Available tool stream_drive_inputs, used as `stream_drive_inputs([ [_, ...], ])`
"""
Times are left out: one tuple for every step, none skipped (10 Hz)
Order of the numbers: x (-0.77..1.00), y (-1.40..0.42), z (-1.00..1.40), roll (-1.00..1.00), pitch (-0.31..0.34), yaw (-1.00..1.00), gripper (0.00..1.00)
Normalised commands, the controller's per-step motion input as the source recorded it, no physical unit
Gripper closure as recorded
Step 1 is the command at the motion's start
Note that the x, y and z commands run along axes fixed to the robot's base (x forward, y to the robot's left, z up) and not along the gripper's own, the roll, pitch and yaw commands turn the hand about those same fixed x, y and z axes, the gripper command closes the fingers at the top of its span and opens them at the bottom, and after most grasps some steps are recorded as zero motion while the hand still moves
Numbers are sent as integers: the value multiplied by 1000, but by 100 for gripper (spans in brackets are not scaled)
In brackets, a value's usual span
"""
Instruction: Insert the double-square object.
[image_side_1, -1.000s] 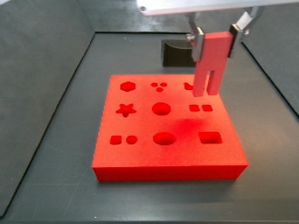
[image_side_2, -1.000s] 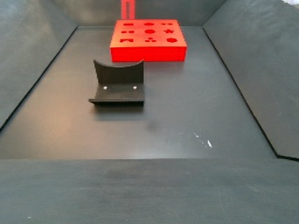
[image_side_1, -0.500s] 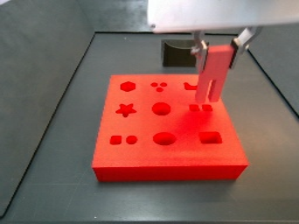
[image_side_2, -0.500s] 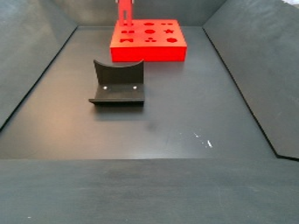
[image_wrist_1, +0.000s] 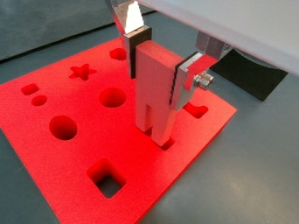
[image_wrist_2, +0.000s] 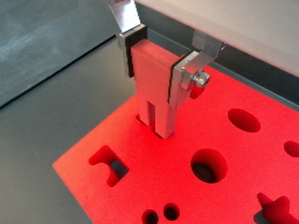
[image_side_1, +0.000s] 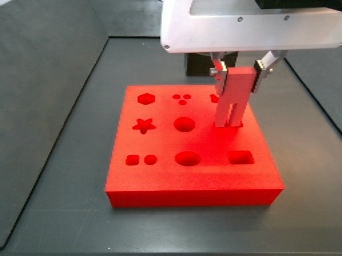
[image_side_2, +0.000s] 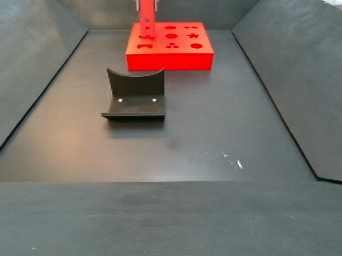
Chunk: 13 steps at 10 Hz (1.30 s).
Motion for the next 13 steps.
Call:
stream_drive_inputs([
  [463, 0, -211, 20, 49, 49, 100],
  [460, 14, -269, 53, 103, 43, 100],
  [254, 60, -266, 93, 116, 0, 100],
  [0, 117, -249, 81, 129, -43, 100],
  [-277, 46, -197, 50, 116, -183, 100],
  [-209, 0, -186, 39, 69, -166, 100],
  [-111, -51, -171, 33, 46, -131, 100],
  [80, -106, -140, 29, 46, 0, 100],
  [451, -86, -240, 24, 119, 0, 100],
  [631, -106, -563, 0, 120, -60, 100],
  [500, -49, -814, 0, 67, -114, 100],
  [271, 0, -960, -37, 0, -134, 100],
  [166, 0, -1000, -40, 0, -140, 100],
])
